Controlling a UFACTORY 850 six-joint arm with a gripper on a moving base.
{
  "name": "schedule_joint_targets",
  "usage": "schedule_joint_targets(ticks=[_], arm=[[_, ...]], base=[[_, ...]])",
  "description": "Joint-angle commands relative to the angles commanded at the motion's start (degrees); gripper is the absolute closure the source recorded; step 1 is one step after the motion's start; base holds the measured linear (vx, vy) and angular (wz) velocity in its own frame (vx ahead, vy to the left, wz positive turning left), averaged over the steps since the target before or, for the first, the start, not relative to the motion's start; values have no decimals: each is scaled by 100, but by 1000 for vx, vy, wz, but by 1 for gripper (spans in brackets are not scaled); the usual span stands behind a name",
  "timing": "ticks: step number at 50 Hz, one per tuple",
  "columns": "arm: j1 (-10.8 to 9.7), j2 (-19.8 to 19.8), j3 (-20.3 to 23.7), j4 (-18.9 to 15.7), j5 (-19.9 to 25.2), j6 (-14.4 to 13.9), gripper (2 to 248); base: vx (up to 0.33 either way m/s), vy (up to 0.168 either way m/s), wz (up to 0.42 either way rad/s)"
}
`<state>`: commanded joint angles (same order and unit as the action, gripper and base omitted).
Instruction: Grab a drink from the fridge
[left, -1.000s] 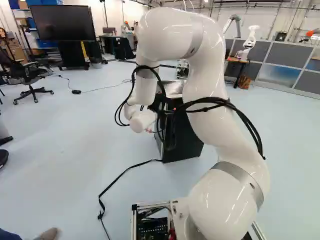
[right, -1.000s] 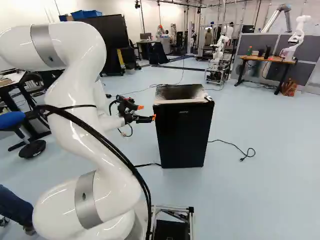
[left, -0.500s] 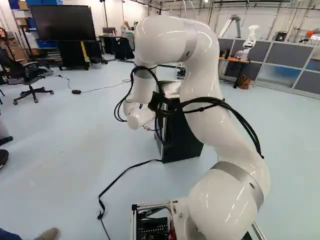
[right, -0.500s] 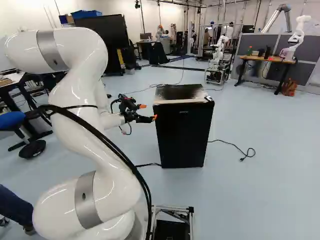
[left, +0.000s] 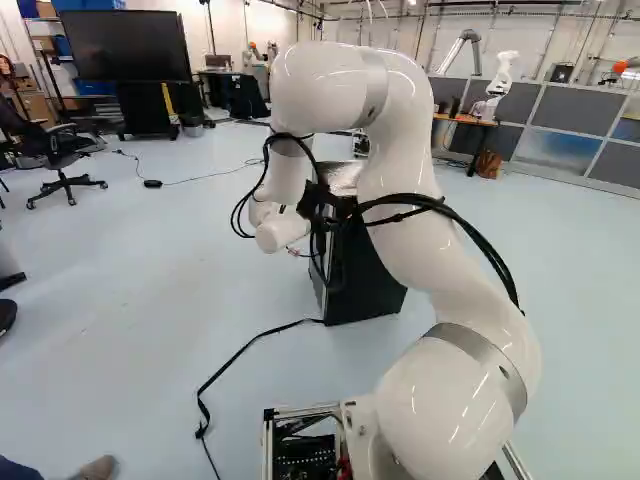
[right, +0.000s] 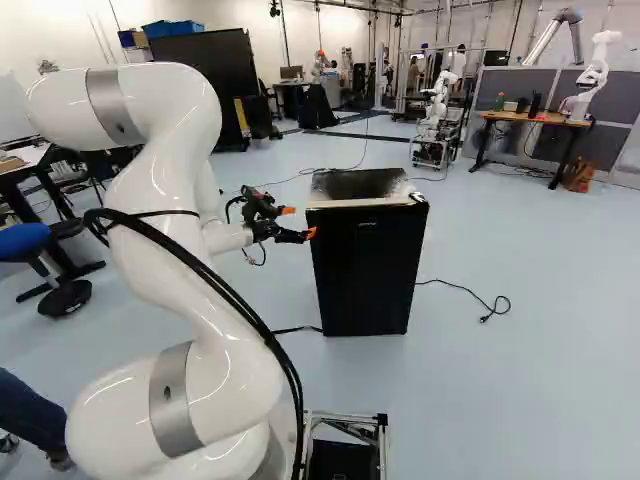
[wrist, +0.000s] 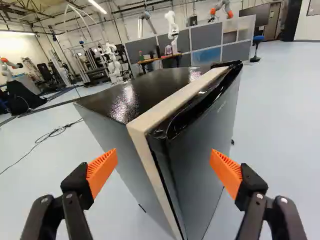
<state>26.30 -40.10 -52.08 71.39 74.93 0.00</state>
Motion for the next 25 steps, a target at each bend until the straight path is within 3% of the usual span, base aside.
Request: schedule_joint_targets(ticks=[25], arm=[[-328,-12,-20,0,0,0,3]], base=[[0,0,0]])
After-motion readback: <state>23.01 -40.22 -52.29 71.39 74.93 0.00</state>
